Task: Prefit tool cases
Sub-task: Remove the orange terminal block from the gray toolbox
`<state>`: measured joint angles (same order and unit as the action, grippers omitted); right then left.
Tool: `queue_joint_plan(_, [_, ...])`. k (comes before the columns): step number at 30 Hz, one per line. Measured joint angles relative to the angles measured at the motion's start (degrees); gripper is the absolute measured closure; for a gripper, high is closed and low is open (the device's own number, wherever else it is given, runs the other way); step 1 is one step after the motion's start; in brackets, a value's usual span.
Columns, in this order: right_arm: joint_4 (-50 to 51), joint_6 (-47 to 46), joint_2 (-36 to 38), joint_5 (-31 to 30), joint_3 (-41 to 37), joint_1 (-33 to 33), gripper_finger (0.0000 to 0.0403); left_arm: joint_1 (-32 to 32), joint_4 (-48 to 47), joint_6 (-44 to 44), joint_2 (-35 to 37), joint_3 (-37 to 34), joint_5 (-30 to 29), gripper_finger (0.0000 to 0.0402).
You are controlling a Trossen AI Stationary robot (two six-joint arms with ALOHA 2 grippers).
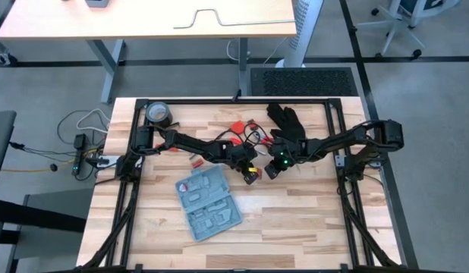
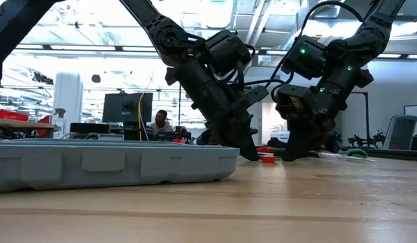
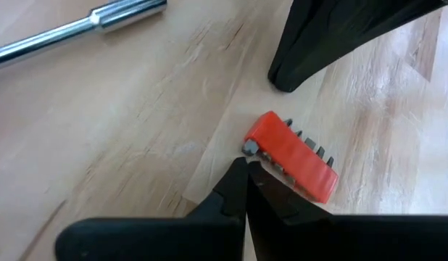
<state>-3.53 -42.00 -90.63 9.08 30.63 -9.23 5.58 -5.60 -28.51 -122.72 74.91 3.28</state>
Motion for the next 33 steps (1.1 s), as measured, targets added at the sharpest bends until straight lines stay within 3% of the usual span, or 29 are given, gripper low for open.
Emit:
queue_joint_plan(26, [-6.39, -1.83, -0.69, 1.34, -0.24, 0.13, 0.0403, 0.42, 6.67, 0.37, -0.11, -0.28, -0.1, 0.0402])
queue_joint_plan(33, [-3.89, -1.52, -0.63, 2.06, -0.01, -1.64, 0.0403, 0.84, 5.85, 1.24, -0.15, -0.13, 0.92, 0.0402])
